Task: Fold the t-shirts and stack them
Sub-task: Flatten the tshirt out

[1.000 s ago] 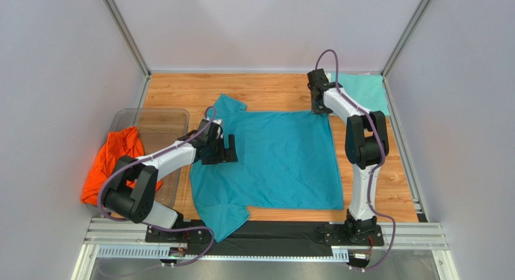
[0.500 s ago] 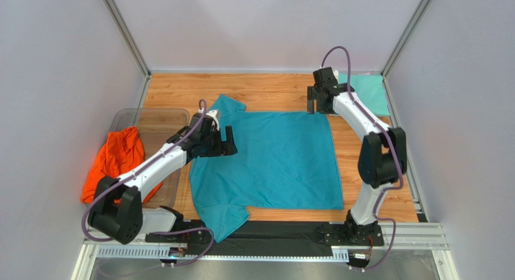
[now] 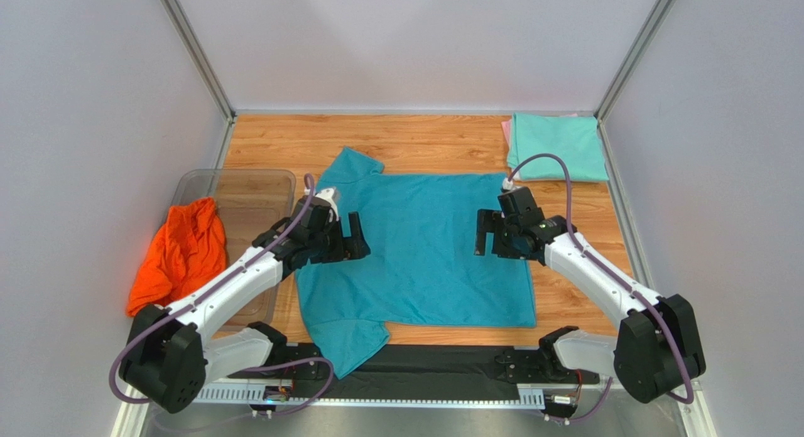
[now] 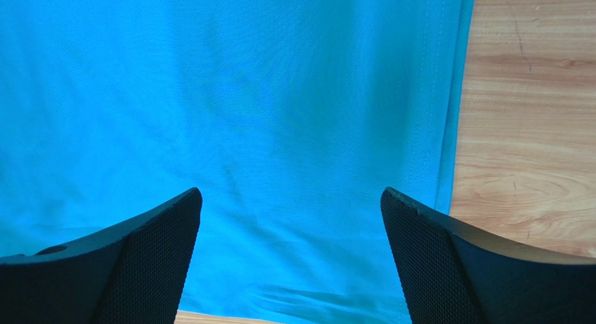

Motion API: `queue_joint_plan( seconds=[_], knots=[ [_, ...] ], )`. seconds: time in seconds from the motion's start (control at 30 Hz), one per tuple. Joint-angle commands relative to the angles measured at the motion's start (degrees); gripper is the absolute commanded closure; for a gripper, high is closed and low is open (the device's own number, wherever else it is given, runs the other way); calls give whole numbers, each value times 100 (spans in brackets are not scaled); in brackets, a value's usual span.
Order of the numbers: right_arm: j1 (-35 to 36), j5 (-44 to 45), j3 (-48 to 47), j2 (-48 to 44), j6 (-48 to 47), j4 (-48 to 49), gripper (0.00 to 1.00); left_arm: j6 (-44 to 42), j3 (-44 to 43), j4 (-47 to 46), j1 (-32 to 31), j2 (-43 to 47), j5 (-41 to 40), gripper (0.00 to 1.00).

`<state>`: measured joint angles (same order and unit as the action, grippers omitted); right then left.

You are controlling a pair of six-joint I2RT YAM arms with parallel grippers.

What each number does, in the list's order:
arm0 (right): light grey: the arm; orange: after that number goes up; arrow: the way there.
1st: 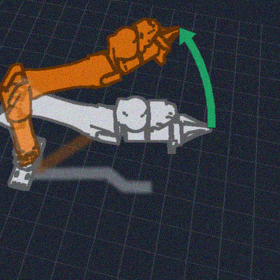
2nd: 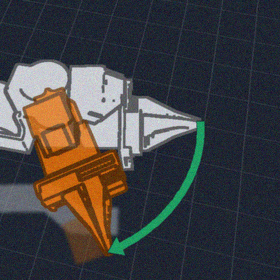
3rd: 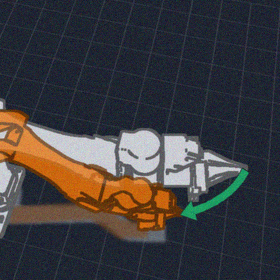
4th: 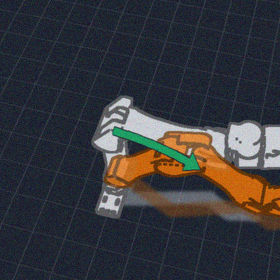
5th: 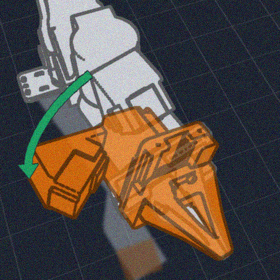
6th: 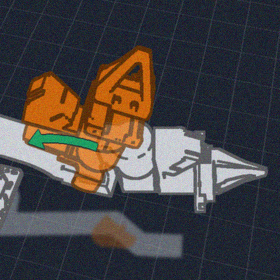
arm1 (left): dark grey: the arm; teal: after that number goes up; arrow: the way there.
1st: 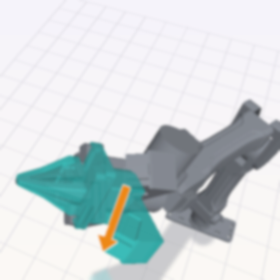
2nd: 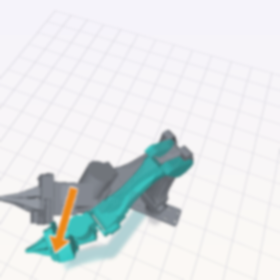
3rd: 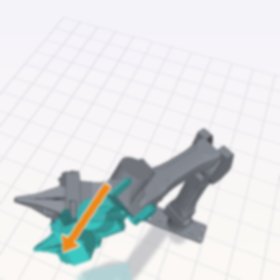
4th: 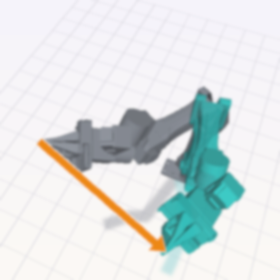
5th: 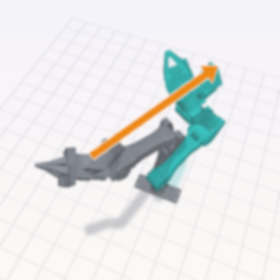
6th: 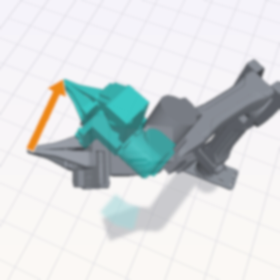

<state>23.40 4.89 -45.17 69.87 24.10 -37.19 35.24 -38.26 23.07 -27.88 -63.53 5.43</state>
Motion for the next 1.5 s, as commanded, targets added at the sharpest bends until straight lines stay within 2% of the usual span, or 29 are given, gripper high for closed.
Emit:
queue_joint_plan(
  seconds=[0.0, 0.17, 0.37, 0.57, 0.83, 1.0, 1.13, 1.23, 1.3, 1.47],
  knots=[
    [16, -128, 148, -105, 78, 449, 0, 193, 29, -512, 19, -361, -174, 0],
    [16, -6, 201, 343, 34, 634, 0, 193, -243, -680, 203, -1389, -8, 0],
    [-11, 328, -352, 1256, -159, 660, 0, 53, -804, -752, 625, -2215, 221, 0],
    [-247, 207, -1055, 2434, -353, 669, 0, -175, -1393, -463, 643, -2909, 152, 0],
    [-555, 100, -2074, 3708, -617, 678, 0, -237, -1974, -181, 880, -3490, 2, 0],
    [-714, 21, -2804, 4149, -678, 520, 0, -404, -2554, 30, 1118, -3728, -33, 0],
    [-758, 144, -3164, 4193, -819, 344, 0, -580, -3370, 504, 1118, -3957, 36, 0],
    [-758, 197, -3340, 3939, -924, 133, 0, -563, -3539, 585, 1118, -3721, 239, 0],
    [-758, 127, -3315, 3528, -959, 54, 0, -510, -3461, 602, 1100, -3457, 292, 0],
    [-749, -216, -2560, 2183, -775, 89, 0, -326, -2565, 883, 680, -1973, 143, 0]
  ],
)
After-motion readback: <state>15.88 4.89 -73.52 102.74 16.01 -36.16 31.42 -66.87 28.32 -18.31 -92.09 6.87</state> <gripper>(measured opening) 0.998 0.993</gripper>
